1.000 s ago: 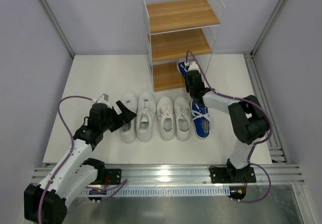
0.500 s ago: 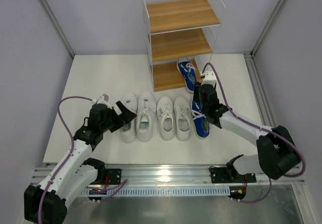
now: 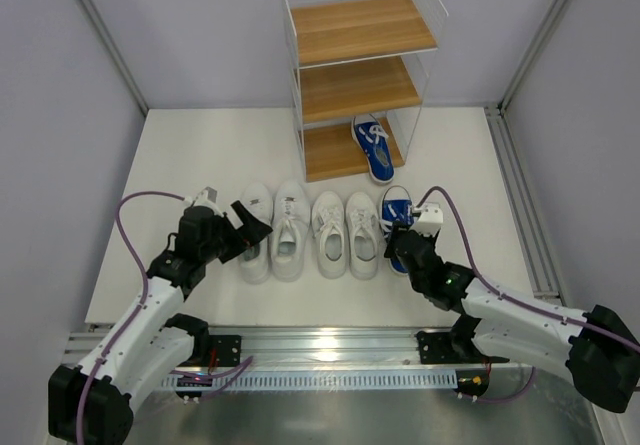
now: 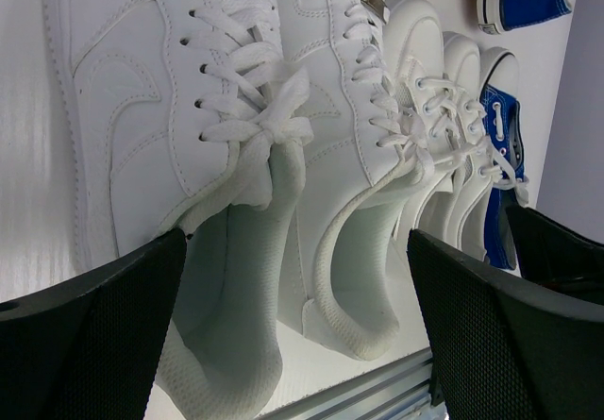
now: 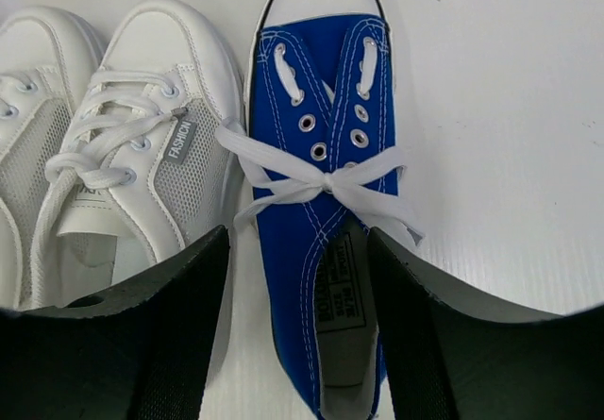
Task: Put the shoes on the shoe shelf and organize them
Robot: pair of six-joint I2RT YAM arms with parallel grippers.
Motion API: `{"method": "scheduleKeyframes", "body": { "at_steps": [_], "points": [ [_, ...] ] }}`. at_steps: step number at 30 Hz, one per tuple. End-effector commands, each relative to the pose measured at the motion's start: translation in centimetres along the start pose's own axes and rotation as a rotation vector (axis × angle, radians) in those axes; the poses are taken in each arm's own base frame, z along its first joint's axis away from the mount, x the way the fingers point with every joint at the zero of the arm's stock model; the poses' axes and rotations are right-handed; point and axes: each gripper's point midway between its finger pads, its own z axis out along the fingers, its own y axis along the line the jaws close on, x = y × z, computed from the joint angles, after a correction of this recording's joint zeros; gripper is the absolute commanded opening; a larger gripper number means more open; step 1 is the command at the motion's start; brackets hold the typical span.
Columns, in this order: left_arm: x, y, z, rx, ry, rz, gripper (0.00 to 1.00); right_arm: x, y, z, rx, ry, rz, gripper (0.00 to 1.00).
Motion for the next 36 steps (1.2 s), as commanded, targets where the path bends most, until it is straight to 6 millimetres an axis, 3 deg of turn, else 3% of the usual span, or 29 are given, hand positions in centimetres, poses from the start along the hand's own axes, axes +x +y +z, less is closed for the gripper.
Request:
{"method": "scheduleKeyframes", "body": {
  "at_steps": [1,6,12,19,24,25,29,30,32,36],
  "points": [
    [0.4,1.6,0.6,-0.050,-0.003,0.006,1.00,-0.9,-1.2,-0.8,0.085,-0.055,0.105,0.63],
    [0.4,1.5,0.8,-0.049,0.007,0.005,1.00,0.3,-2.8,-1.4,0.164,-0.037,0.121,0.63],
    [0.4,1.5,0.9,-0.048,0.006,0.007,1.00,0.9,-2.3,-2.6,0.153,-0.044,0.150,0.63],
    [0.5,1.6,1.6,-0.053,0.014,0.003,1.00,5.0,-1.5,-1.8,0.140,0.064,0.161,0.63],
    [0.7,1.8,1.9,-0.054,0.024,0.001,1.00,6.1,-0.4,-0.8,0.130,0.084,0.165,0.62],
    [0.8,1.9,1.9,-0.058,0.028,0.001,1.00,6.3,-0.2,-0.6,0.131,0.089,0.166,0.60],
    [0.8,2.0,1.9,-0.061,0.027,0.000,1.00,7.7,-0.3,0.0,0.151,0.123,0.118,0.31],
    [0.9,2.1,1.9,-0.062,0.026,0.001,1.00,7.7,-0.1,0.0,0.148,0.129,0.114,0.15],
    [0.9,2.2,1.8,-0.063,0.023,0.001,1.00,7.7,-0.3,-0.1,0.156,0.137,0.102,0.04],
    [0.8,2.1,1.7,-0.060,0.015,0.000,1.00,6.5,0.0,-0.6,0.136,0.118,0.110,0.04]
  ]
}}
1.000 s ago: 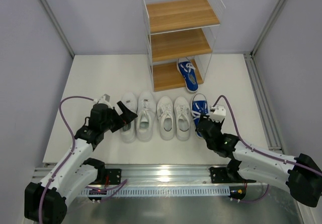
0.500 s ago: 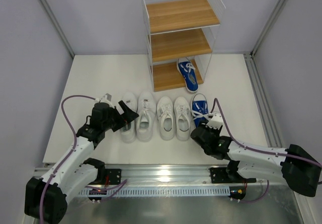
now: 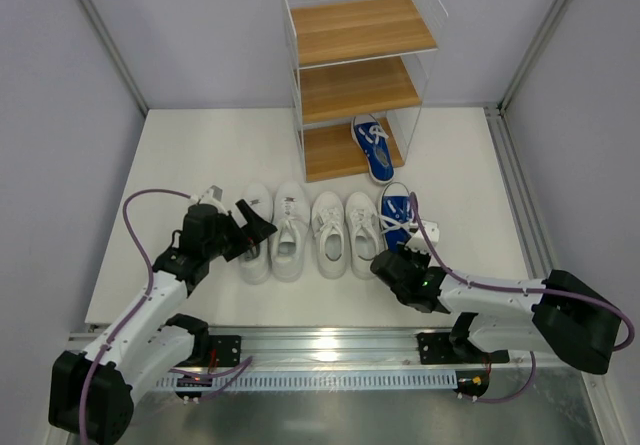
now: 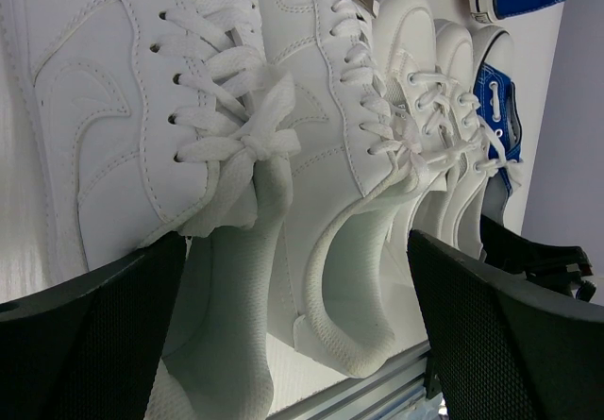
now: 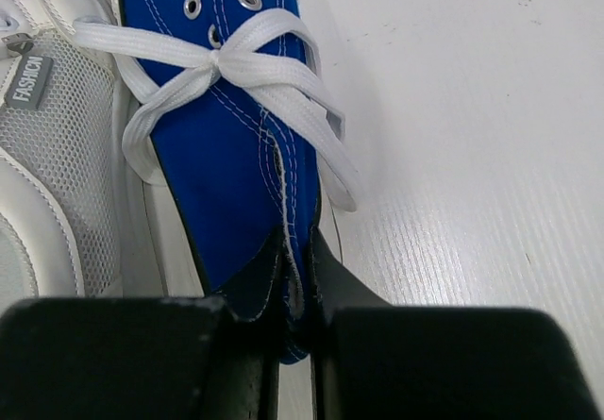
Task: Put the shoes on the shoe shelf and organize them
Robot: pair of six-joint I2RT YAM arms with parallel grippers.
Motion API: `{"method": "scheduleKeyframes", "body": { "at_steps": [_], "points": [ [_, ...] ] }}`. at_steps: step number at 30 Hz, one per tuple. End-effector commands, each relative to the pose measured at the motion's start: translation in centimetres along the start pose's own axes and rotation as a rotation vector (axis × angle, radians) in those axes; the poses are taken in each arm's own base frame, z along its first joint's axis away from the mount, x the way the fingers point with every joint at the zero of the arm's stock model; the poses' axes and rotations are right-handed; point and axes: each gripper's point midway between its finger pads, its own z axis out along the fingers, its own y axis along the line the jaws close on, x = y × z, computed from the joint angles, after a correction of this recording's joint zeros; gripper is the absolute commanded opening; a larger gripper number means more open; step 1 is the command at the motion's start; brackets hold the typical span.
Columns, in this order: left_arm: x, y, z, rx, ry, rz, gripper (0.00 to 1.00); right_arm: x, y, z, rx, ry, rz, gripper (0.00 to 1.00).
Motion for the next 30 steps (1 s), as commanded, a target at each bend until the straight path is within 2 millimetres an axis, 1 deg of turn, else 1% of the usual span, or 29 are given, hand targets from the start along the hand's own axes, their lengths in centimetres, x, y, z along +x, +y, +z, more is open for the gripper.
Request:
{"method": "scheduleKeyframes", "body": {
  "at_steps": [1,2,3,5,6,9,10,11,13,14,16,19,22,23,25,26,28,30],
  "points": [
    [0.3,2.6,0.4,-0.092,-0.019,0.000,0.99,1.1,2.2,-1.1,-0.108,0.096,0.044,0.04],
    [0.4,2.6,0.4,-0.091,-0.016,0.001,1.00,0.9,1.9,-1.3,-0.107,0.094,0.031,0.04],
    [0.3,2.6,0.4,-0.091,-0.016,0.002,1.00,-0.2,2.2,-1.9,-0.131,0.074,0.055,0.04],
    [0.3,2.5,0.3,-0.091,-0.018,0.002,1.00,-1.3,1.9,-2.5,-0.140,0.062,0.038,0.04],
    [0.2,2.5,0.3,-0.090,-0.021,0.004,1.00,-2.5,2.1,-3.2,-0.167,0.042,0.065,0.04],
    [0.2,2.6,0.2,-0.093,-0.027,0.003,1.00,-4.8,1.8,-4.4,-0.204,0.005,0.061,0.04],
    [0.2,2.7,0.2,-0.096,-0.027,0.002,1.00,-6.2,1.9,-5.1,-0.235,-0.023,0.096,0.04],
    [0.3,2.7,0.2,-0.095,-0.026,0.002,1.00,-6.7,1.5,-5.4,-0.238,-0.035,0.075,0.04],
    [0.2,2.7,0.3,-0.096,-0.025,0.001,1.00,-8.5,1.4,-6.4,-0.263,-0.067,0.104,0.04],
    [0.2,2.6,0.3,-0.093,-0.025,0.000,1.00,-9.4,1.1,-6.8,-0.261,-0.081,0.090,0.04],
    [0.3,2.7,0.3,-0.095,-0.024,0.000,1.00,-10.3,0.6,-7.2,-0.258,-0.101,0.096,0.04],
    [0.2,2.7,0.3,-0.096,-0.025,0.001,1.00,-11.9,-1.2,-7.7,-0.201,-0.142,0.095,0.04],
    [0.2,2.6,0.3,-0.093,-0.027,0.002,1.00,-13.1,-2.1,-8.1,-0.185,-0.179,0.105,0.04],
    [0.2,2.7,0.3,-0.097,-0.026,0.001,1.00,-13.9,-2.3,-8.5,-0.193,-0.200,0.128,0.04],
    [0.2,2.7,0.3,-0.097,-0.026,0.000,1.00,-14.8,-2.4,-8.8,-0.210,-0.231,0.121,0.04],
    [0.3,2.7,0.4,-0.097,-0.024,0.000,1.00,-15.7,-2.1,-9.2,-0.236,-0.258,0.157,0.04],
    [0.2,2.6,0.4,-0.095,-0.026,0.000,1.00,-16.3,-1.7,-9.4,-0.264,-0.288,0.136,0.04],
    [0.2,2.6,0.6,-0.095,-0.024,-0.002,1.00,-17.2,-0.6,-9.7,-0.308,-0.319,0.160,0.04]
  ]
}}
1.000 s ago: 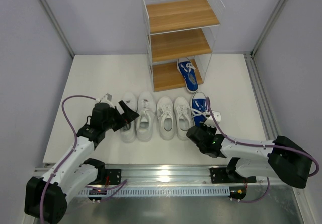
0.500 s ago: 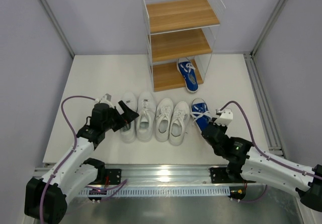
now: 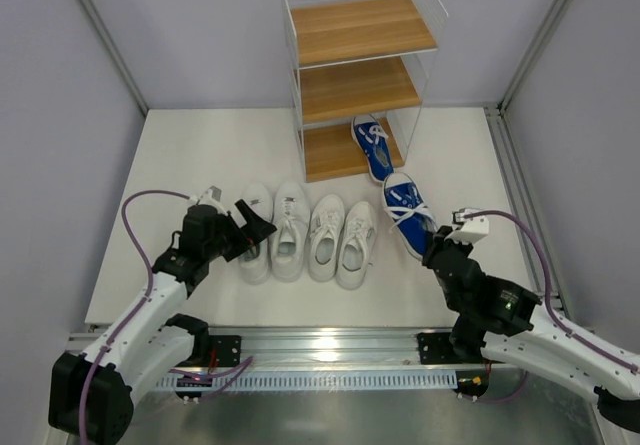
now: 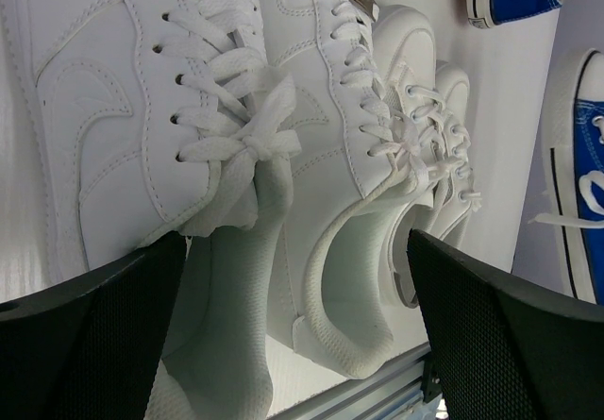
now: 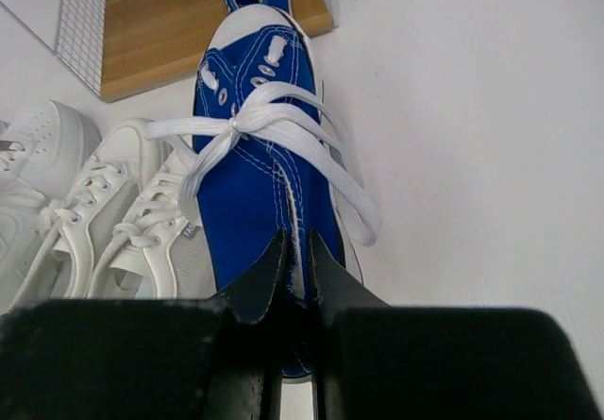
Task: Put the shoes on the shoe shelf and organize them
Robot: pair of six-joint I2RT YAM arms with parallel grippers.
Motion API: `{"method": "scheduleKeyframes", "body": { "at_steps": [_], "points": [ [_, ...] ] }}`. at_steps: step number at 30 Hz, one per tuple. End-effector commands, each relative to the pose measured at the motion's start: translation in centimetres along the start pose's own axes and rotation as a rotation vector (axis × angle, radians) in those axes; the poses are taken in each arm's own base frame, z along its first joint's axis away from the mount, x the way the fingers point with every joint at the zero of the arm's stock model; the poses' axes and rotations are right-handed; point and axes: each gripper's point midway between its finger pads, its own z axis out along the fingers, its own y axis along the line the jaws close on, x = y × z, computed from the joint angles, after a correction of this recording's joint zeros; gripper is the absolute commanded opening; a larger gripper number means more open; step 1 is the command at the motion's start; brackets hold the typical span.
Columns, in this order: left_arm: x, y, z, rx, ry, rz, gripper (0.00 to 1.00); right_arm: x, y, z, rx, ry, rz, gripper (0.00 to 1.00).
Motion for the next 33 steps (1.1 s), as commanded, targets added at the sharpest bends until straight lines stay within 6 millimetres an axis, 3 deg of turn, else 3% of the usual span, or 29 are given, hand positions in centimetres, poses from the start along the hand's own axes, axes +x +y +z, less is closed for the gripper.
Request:
{"method": "scheduleKeyframes", "body": {
  "at_steps": [1,5,7,8,13,16,22,24,26,33],
  "points": [
    [0.2,2.5,0.6,-0.094,-0.013,0.008,1.00,-5.3,3.0,-0.2,-0.100,-0.154,0.101,0.04],
    [0.2,2.5,0.6,-0.094,-0.013,0.009,1.00,-7.2,6.7,0.0,-0.217,-0.193,0.092,0.04],
    [0.2,2.5,0.6,-0.096,-0.015,0.008,1.00,-7.2,8.0,0.7,-0.224,-0.188,0.071,0.04],
    [0.1,2.5,0.6,-0.096,-0.015,0.010,1.00,-8.4,8.7,0.7,-0.233,-0.220,0.098,0.04],
    [0.0,2.4,0.3,-0.089,-0.021,0.009,1.00,-10.4,9.9,2.3,-0.160,-0.299,0.130,0.04],
    [-0.1,2.2,0.3,-0.086,-0.027,0.009,1.00,-10.4,11.1,3.8,-0.125,-0.310,0.112,0.04],
    [-0.3,1.9,0.1,-0.077,-0.033,0.003,1.00,-10.8,14.6,8.4,-0.120,-0.304,0.165,0.04],
    [-0.3,1.9,-0.1,-0.075,-0.039,0.002,1.00,-9.7,15.2,10.2,-0.105,-0.285,0.154,0.04],
    [-0.3,1.9,-0.3,-0.076,-0.043,0.002,1.00,-10.3,15.5,11.4,-0.099,-0.308,0.175,0.04],
    [-0.7,1.7,-1.0,-0.069,-0.069,0.007,1.00,-9.4,16.6,16.8,-0.133,-0.325,0.182,0.04]
  ]
}}
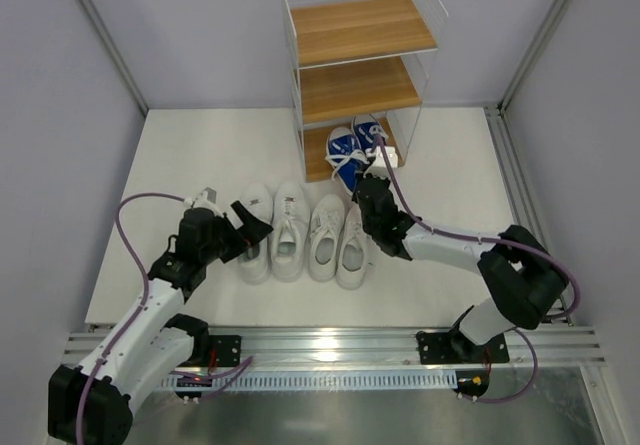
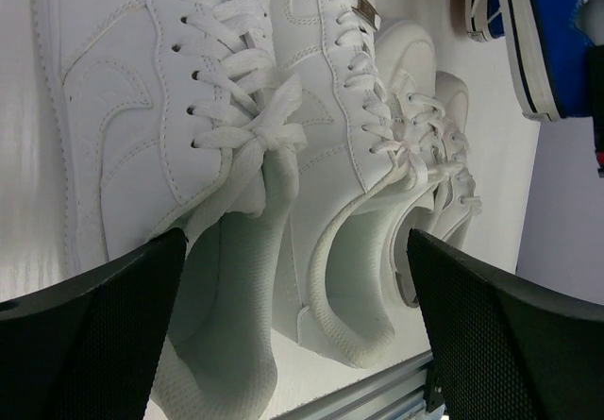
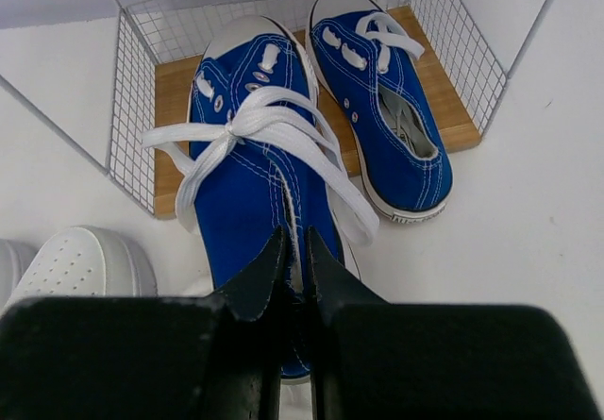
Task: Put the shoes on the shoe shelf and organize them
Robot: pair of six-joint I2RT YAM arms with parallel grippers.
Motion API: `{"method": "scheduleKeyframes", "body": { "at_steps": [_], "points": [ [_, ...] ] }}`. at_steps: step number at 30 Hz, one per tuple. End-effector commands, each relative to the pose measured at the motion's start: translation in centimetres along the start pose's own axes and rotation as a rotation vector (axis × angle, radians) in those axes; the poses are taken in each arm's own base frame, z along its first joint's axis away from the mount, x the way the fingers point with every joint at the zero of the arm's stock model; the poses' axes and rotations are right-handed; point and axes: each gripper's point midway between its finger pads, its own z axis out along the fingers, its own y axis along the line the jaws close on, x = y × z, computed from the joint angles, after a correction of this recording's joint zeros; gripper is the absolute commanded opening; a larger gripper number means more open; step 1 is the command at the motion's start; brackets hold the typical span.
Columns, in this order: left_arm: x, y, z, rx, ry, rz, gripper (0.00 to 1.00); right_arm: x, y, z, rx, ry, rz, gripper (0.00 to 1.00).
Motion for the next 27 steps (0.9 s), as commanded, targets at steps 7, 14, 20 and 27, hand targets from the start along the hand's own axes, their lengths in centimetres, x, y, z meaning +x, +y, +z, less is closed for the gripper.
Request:
{"method": "scheduleKeyframes", "body": {
  "at_steps": [7,14,20,27],
  "points": [
    [-0.3,1.4,-0.6,-0.055,-0.037,0.007,1.00,-6.0,3.6,5.4,-0.093,-0.210,0.227,0.04],
    [-0.5,1.3,-1.0,-0.055,-0.045,0.011,1.00,-3.7,4.8,8.4,-0.052,-0.179,0.205,0.04],
    [-0.7,1.4,-1.2,-0.061,-0.056,0.015,1.00,-1.2,3.1,9.6,0.069,-0.150,0.181,0.04],
    [-0.5,1.5,-0.8,-0.064,-0.044,0.010,1.00,-0.1,1.5,9.8,0.147,-0.158,0.182,0.04]
  ]
}}
